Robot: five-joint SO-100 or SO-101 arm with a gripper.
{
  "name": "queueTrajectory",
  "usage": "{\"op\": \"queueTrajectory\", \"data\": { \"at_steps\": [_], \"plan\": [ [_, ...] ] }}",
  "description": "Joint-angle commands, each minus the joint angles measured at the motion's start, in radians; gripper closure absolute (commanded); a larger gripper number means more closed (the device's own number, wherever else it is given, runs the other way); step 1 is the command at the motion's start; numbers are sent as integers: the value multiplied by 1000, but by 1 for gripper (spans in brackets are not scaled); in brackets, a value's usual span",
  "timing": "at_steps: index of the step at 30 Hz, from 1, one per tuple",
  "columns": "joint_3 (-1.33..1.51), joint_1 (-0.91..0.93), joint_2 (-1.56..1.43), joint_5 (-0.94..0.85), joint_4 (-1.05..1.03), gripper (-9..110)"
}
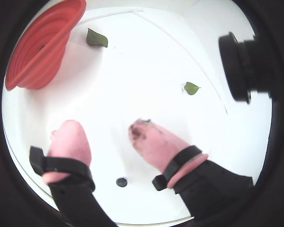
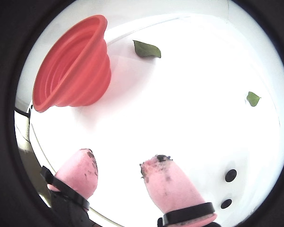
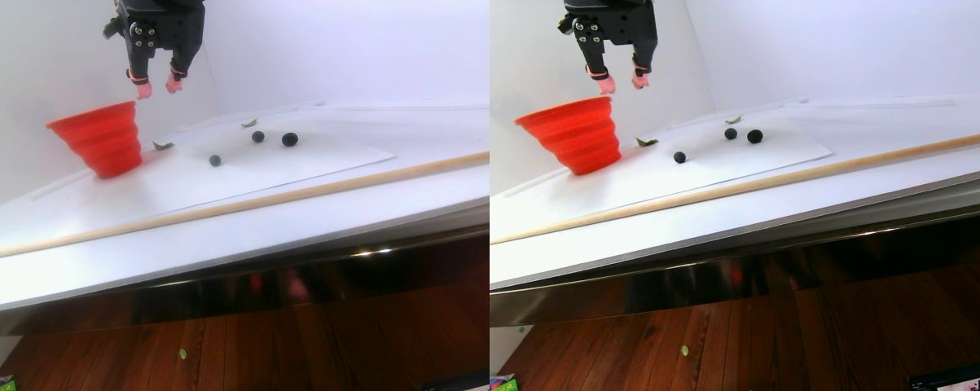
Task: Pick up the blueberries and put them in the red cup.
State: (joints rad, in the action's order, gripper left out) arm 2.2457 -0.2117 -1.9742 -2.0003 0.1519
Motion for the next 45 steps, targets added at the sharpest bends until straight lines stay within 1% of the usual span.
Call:
{"op": "queueTrajectory", "data": {
  "at_steps": [1,19,35,45],
  "plan": [
    [5,9,-120,-14,-9,84],
    [126,84,-130,-69,-6,84],
    [213,140,-97,-92,61,83],
    [236,175,-21,-107,140,83]
  ]
}}
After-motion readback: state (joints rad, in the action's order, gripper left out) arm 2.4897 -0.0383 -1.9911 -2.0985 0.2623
